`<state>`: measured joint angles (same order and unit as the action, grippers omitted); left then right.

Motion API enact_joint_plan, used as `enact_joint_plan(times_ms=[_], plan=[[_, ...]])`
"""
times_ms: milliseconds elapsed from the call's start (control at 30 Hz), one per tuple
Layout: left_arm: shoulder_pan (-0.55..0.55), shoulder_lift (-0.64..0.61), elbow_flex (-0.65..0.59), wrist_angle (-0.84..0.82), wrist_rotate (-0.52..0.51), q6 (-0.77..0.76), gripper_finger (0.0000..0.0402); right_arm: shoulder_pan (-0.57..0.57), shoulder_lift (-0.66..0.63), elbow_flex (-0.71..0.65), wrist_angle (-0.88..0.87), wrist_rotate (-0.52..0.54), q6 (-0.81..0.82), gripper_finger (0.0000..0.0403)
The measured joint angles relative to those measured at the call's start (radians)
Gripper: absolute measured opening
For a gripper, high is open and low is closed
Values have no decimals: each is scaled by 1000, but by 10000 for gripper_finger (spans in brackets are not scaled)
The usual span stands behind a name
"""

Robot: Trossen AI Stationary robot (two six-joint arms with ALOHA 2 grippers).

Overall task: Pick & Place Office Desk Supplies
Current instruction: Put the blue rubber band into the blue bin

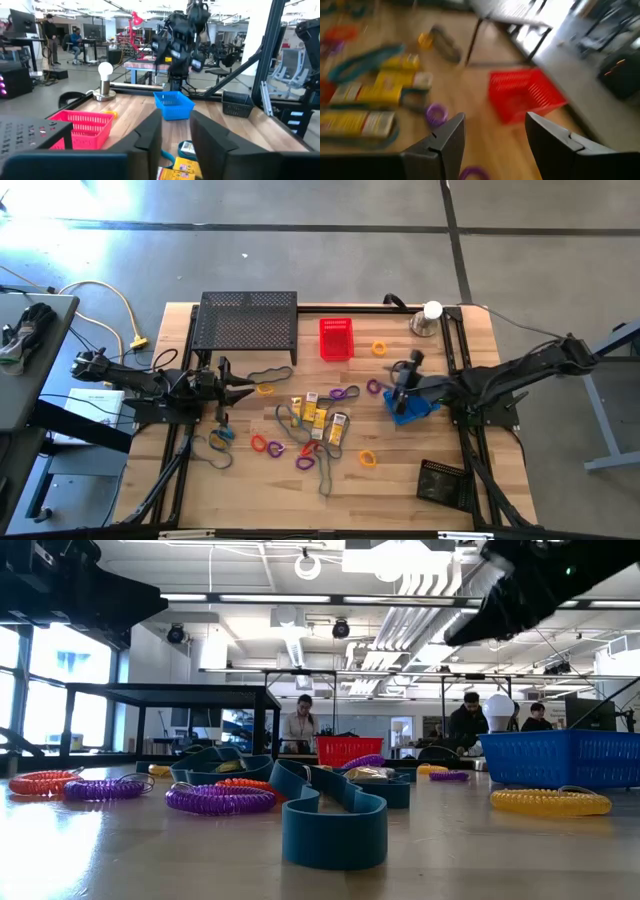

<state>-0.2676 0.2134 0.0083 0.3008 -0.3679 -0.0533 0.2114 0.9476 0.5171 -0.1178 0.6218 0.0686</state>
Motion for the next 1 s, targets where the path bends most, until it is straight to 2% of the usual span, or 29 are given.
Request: enact_joint_plan(times_ms=[133,400,600,700,867,1000], plan=[[0,0,0,0,0,-73,130,-52,89,0,3,-80,17,188],[0,0,0,0,1,-201,133,-104,251,0,69,-114,16,188],[1,0,0,0,1,-186,133,-110,360,0,117,-237,7,187],[1,0,0,0,1,-186,133,-110,416,0,191,-314,-62,187],[1,0,0,1,1,-192,133,-115,495,0,310,-335,-198,187],[1,0,0,1,1,-184,133,-148,538,1,347,-367,-197,187]])
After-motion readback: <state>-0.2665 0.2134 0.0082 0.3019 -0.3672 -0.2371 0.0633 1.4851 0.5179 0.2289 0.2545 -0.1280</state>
